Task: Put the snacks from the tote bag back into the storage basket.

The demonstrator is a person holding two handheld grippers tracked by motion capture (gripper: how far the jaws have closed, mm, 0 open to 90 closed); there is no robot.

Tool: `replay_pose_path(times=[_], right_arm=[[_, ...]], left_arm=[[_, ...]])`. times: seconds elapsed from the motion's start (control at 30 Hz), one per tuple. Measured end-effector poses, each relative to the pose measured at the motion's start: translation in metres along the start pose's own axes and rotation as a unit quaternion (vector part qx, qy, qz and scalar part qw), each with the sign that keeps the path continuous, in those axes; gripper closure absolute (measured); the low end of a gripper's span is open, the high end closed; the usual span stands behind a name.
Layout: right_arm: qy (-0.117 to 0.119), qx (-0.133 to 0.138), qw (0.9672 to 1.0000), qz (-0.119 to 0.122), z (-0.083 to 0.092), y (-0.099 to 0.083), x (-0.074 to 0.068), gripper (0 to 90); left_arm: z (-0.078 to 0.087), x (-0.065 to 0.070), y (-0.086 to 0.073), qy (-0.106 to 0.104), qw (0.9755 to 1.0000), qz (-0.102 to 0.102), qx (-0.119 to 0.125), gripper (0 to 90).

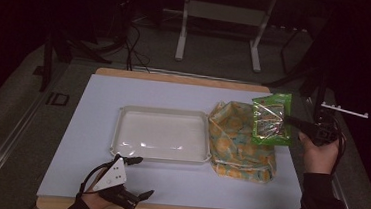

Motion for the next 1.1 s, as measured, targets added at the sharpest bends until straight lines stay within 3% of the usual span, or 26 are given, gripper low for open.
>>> replay_pose_path(times=[1.1], right_arm=[[0.04,0.015,0.9982,0.042,-0.008,0.032,-0.071,88.2]], left_arm=[[0.002,0.002,0.001,0.001,1.0,-0.003,0.005,1.3]])
Point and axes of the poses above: each handheld gripper's, and its own axes: z roughly backward along the jaws, y roughly out of its top, x roughly to its right, the point moved 7 cm from there along -z, roughly forward along the jaws, and after that the axes turned 12 degrees about -x, right-handed, at the moved point
